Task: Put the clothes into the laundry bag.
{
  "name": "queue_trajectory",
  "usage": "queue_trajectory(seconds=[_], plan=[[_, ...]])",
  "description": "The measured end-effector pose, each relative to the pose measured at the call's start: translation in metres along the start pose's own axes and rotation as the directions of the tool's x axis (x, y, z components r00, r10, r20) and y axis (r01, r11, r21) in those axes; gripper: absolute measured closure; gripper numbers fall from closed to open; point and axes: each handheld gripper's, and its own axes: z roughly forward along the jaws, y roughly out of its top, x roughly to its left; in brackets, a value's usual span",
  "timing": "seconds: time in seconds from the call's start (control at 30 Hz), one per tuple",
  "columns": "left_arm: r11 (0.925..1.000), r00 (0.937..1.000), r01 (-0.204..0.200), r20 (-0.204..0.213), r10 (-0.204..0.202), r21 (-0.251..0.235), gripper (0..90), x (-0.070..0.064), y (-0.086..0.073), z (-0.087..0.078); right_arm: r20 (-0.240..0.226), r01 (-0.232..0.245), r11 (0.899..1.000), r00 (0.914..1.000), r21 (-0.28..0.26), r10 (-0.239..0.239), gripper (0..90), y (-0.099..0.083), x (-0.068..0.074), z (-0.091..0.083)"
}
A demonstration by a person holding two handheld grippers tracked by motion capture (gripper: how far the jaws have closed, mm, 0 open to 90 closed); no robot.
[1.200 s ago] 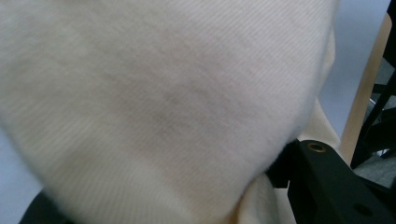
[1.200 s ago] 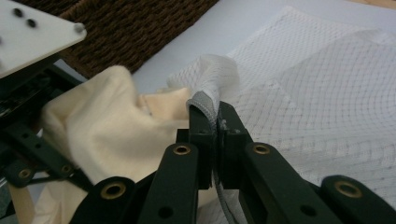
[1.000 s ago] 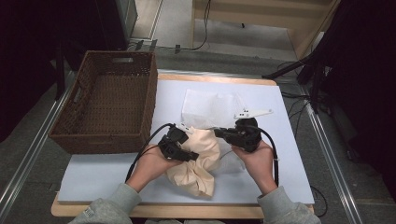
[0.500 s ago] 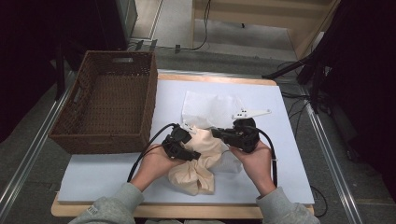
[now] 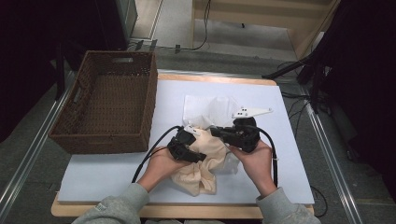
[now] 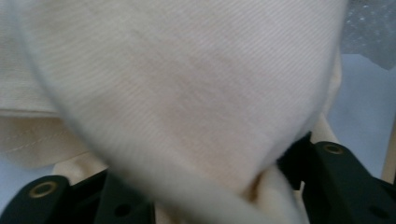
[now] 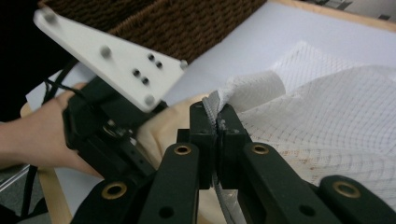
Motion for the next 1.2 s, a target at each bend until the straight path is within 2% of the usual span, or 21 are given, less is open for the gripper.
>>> queue_trajectory(seconds=[0.17,0.4,0.53,0.6,0.7,0.93,1.07,1.13,1.2], plan=[[0.9995,0.9991,-0.031,0.030,0.031,0.006,36.6,0.001,0.001,-0.003,0.008,-0.006,0.999,1.0000,0.036,0.006,88.4,-0.009,-0.006,0.008],[1.0000,0.9979,-0.005,0.065,0.006,-0.006,28.1,0.005,0.001,-0.014,0.008,-0.007,0.999,0.9999,0.044,0.007,88.2,-0.012,-0.009,0.009],[0.9988,0.9965,-0.002,0.083,0.006,-0.048,24.6,0.007,0.001,-0.027,0.009,-0.013,0.999,0.9999,0.049,0.013,88.2,-0.014,-0.011,0.010],[0.9986,0.9952,-0.002,0.098,0.007,-0.053,24.1,0.008,0.002,-0.034,0.008,-0.015,0.999,0.9999,0.047,0.015,88.2,-0.013,-0.012,0.009],[0.9981,0.9974,-0.031,0.064,0.034,-0.052,24.0,0.007,0.000,-0.046,0.008,-0.018,0.999,0.9998,0.044,0.018,88.2,-0.013,-0.012,0.008],[0.9963,0.9974,-0.056,0.040,0.059,-0.064,25.7,0.004,-0.008,-0.068,0.007,-0.011,0.999,0.9999,0.046,0.011,88.1,-0.013,-0.013,0.006],[0.9954,0.9983,-0.049,0.029,0.051,-0.083,28.9,0.004,-0.013,-0.079,0.005,-0.016,0.999,0.9999,0.046,0.016,88.1,-0.012,-0.014,0.005],[0.9960,0.9985,-0.049,0.020,0.051,-0.074,31.5,0.004,-0.016,-0.084,0.003,-0.015,0.999,0.9999,0.044,0.015,88.0,-0.012,-0.014,0.004],[0.9971,0.9993,-0.034,0.016,0.035,-0.068,36.8,0.005,-0.021,-0.087,0.004,-0.013,0.999,0.9999,0.042,0.013,88.0,-0.012,-0.015,0.004]])
